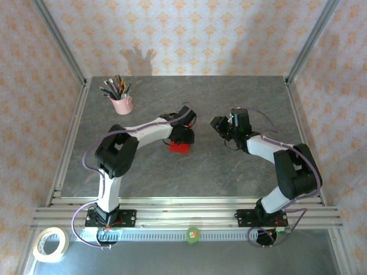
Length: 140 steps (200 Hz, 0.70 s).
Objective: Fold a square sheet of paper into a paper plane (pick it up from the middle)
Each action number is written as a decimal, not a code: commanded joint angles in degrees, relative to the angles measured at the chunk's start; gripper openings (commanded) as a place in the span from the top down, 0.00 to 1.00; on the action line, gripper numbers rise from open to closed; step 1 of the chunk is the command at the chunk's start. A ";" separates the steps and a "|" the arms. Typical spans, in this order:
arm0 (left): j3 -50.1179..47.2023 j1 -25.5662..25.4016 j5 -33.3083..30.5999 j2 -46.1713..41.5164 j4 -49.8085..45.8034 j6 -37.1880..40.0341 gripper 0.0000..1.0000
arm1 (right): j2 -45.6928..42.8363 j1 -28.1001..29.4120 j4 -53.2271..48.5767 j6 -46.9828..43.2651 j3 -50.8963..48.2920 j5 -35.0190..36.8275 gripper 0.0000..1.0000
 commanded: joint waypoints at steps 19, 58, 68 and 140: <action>-7.20 6.25 9.96 -11.69 12.41 -6.52 0.44 | 3.61 3.57 0.70 -1.13 4.26 -2.97 0.68; -17.32 12.36 13.24 -17.72 19.00 -9.63 0.33 | 7.69 8.64 -1.16 -2.24 8.07 -2.27 0.70; -19.03 13.29 13.01 -18.73 19.55 -10.08 0.31 | 9.16 9.59 -2.18 -2.97 9.49 -2.62 0.70; -27.11 17.23 13.88 -22.44 23.51 -12.43 0.10 | 21.05 13.83 -11.02 -7.72 19.83 -5.19 0.81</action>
